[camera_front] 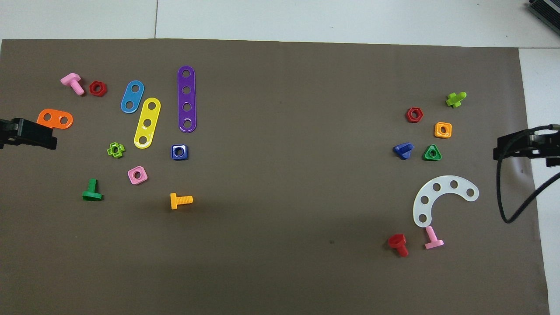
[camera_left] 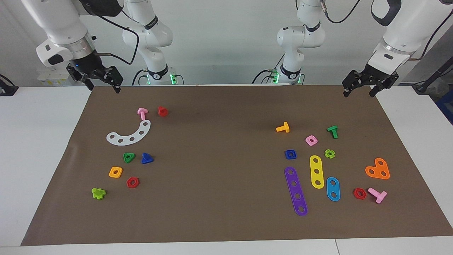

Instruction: Unscrew and place screws in storage area

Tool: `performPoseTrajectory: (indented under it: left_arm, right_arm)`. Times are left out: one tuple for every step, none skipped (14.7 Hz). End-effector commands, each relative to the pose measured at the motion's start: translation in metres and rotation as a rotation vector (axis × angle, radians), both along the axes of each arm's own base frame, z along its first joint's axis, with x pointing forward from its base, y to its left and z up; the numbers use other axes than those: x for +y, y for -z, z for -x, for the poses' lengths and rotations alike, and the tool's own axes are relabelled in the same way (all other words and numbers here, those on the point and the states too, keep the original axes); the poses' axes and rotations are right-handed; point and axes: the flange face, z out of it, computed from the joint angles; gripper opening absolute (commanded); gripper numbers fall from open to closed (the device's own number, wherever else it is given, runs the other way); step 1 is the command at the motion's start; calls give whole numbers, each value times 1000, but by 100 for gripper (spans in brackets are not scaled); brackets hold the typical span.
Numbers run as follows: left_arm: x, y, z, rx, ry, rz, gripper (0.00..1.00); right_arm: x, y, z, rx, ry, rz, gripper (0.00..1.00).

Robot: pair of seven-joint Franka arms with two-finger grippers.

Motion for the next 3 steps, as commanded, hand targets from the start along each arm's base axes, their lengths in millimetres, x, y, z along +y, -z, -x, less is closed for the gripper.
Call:
performPoseTrajectory:
  left_arm:
    - [0, 0, 10, 8, 7, 8, 100]
    - [0, 1, 11, 11, 5, 8, 100]
    - [0, 0, 11, 11, 7, 8, 100]
  right_arm:
    - [0, 1, -2, -53, -84, -21, 100]
    - [1, 4, 0, -39, -89, -22, 100]
    - [1, 4, 2, -31, -89, -23, 100]
